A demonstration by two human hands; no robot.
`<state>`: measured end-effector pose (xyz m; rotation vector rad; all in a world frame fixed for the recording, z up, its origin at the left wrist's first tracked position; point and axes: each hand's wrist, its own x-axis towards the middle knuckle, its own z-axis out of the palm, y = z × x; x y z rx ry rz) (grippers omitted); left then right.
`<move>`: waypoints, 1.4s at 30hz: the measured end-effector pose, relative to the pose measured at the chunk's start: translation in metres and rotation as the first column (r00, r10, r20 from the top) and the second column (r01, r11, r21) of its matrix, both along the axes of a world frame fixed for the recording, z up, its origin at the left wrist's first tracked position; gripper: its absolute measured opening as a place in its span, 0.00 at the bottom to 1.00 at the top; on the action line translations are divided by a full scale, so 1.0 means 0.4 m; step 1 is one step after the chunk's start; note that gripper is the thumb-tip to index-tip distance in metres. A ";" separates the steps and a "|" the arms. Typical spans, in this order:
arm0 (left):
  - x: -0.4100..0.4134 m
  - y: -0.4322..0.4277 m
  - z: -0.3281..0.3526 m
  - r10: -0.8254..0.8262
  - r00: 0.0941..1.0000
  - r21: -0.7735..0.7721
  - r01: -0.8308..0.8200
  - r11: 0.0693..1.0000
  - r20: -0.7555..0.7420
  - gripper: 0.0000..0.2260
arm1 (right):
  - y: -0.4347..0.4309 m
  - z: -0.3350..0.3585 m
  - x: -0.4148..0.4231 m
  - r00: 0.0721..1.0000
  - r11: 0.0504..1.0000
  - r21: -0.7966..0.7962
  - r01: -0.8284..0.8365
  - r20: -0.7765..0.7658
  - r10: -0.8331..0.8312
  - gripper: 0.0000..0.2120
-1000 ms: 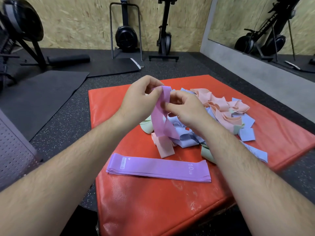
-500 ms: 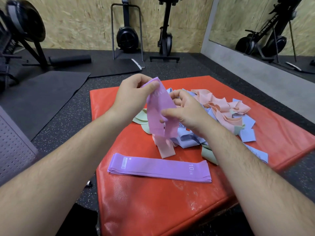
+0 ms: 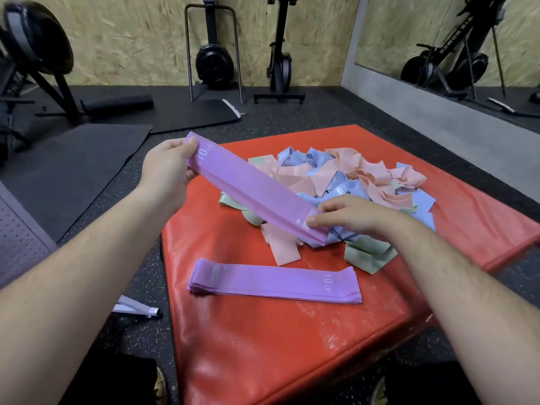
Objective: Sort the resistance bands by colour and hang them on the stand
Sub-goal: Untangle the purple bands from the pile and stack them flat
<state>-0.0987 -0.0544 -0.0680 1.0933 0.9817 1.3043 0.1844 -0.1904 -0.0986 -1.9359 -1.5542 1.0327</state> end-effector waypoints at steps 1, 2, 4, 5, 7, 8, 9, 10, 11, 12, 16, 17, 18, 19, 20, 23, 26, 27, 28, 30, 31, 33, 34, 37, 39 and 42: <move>-0.010 0.005 -0.008 0.004 1.000 -0.010 -0.004 1.000 0.004 0.03 | -0.008 0.005 0.003 1.000 1.000 0.015 0.014 -0.016 -0.014 0.14; -0.019 0.007 -0.014 0.002 1.000 -0.016 -0.002 1.000 -0.002 0.02 | -0.014 0.005 0.009 0.999 0.999 0.032 0.024 -0.036 -0.023 0.13; -0.033 0.006 -0.027 -0.013 1.000 -0.023 0.012 1.000 -0.027 0.02 | -0.022 0.001 0.019 0.989 0.995 0.078 0.055 -0.144 -0.044 0.11; -0.038 0.004 -0.032 -0.015 0.999 -0.027 0.014 1.000 -0.037 0.03 | -0.027 -0.001 0.020 0.966 0.991 0.092 0.094 -0.247 -0.069 0.09; -0.045 -0.001 -0.040 0.002 0.999 -0.043 -0.004 0.999 -0.048 0.05 | -0.034 0.002 0.026 0.909 0.975 0.132 0.177 -0.402 -0.111 0.09; -0.049 -0.005 -0.043 0.009 0.999 -0.049 -0.012 0.999 -0.052 0.05 | -0.034 0.004 0.031 0.898 0.963 0.168 0.211 -0.423 -0.123 0.07; -0.052 -0.008 -0.045 0.008 0.998 -0.053 -0.011 0.999 -0.058 0.06 | -0.035 0.008 0.033 0.892 0.950 0.204 0.235 -0.434 -0.127 0.05; -0.056 -0.010 -0.049 -0.002 0.998 -0.054 -0.002 0.999 -0.067 0.06 | -0.034 0.009 0.036 0.891 0.938 0.233 0.255 -0.433 -0.134 0.03; -0.060 -0.011 -0.053 -0.015 0.997 -0.058 0.010 0.998 -0.077 0.05 | -0.035 0.012 0.037 0.890 0.930 0.246 0.273 -0.432 -0.147 0.03; -0.064 -0.013 -0.058 -0.028 0.996 -0.063 0.022 0.998 -0.089 0.05 | -0.037 0.011 0.039 0.894 0.924 0.253 0.286 -0.419 -0.162 0.03; -0.072 -0.020 -0.070 -0.071 0.986 -0.091 0.058 0.994 -0.149 0.05 | -0.061 0.008 0.037 0.938 0.914 0.299 0.275 -0.294 -0.185 0.07; -0.072 -0.024 -0.073 -0.081 0.982 -0.098 0.065 0.993 -0.171 0.06 | -0.069 0.011 0.035 0.943 0.912 0.308 0.273 -0.276 -0.189 0.07; -0.074 -0.028 -0.077 -0.089 0.977 -0.105 0.070 0.992 -0.194 0.06 | -0.076 0.012 0.036 0.943 0.909 0.309 0.281 -0.265 -0.201 0.08; -0.077 -0.033 -0.081 -0.098 0.972 -0.114 0.075 0.991 -0.213 0.07 | -0.082 0.012 0.039 0.940 0.906 0.302 0.298 -0.257 -0.224 0.09; -0.079 -0.037 -0.086 -0.109 0.967 -0.122 0.082 0.989 -0.231 0.08 | -0.087 0.011 0.040 0.936 0.902 0.290 0.320 -0.246 -0.253 0.10; -0.088 -0.055 -0.103 -0.142 0.950 -0.136 0.108 0.985 -0.278 0.09 | -0.109 0.005 0.037 0.930 0.909 0.243 0.338 -0.237 -0.283 0.16; -0.103 -0.074 -0.126 -0.141 0.927 -0.122 0.105 0.987 -0.347 0.14 | -0.139 -0.015 0.030 0.921 0.934 0.166 0.317 -0.290 -0.262 0.17; -0.108 -0.083 -0.134 -0.156 0.915 -0.115 0.121 0.986 -0.371 0.14 | -0.149 -0.022 0.029 0.921 0.939 0.143 0.313 -0.288 -0.263 0.16; -0.113 -0.092 -0.145 -0.175 0.902 -0.109 0.143 0.984 -0.395 0.14 | -0.157 -0.031 0.029 0.924 0.943 0.125 0.309 -0.274 -0.266 0.13; -0.120 -0.114 -0.167 -0.210 0.858 -0.102 0.183 0.978 -0.468 0.12 | -0.175 -0.050 0.026 0.936 0.950 0.094 0.298 -0.226 -0.271 0.09; -0.123 -0.127 -0.180 -0.225 0.827 -0.103 0.201 0.974 -0.515 0.11 | -0.184 -0.061 0.024 0.943 0.954 0.078 0.290 -0.192 -0.271 0.07; -0.124 -0.151 -0.205 -0.249 0.763 -0.112 0.228 0.967 -0.596 0.08 | -0.199 -0.082 0.016 0.954 0.959 0.052 0.279 -0.130 -0.270 0.05; -0.125 -0.161 -0.218 -0.250 0.733 -0.112 0.232 0.966 -0.633 0.06 | -0.206 -0.092 0.012 0.956 0.960 0.046 0.276 -0.111 -0.270 0.05; -0.131 -0.188 -0.252 -0.215 0.622 -0.084 0.233 0.969 -0.753 0.03 | -0.219 -0.119 0.007 0.962 0.962 0.041 0.271 -0.025 -0.270 0.05; -0.138 -0.197 -0.269 -0.185 0.550 -0.063 0.233 0.970 -0.814 0.03 | -0.222 -0.132 0.007 0.966 0.967 0.039 0.251 0.050 -0.253 0.06; -0.144 -0.202 -0.286 -0.142 0.485 -0.034 0.225 0.974 -0.863 0.04 | -0.223 -0.144 -0.003 0.959 0.982 0.020 0.187 0.214 -0.187 0.07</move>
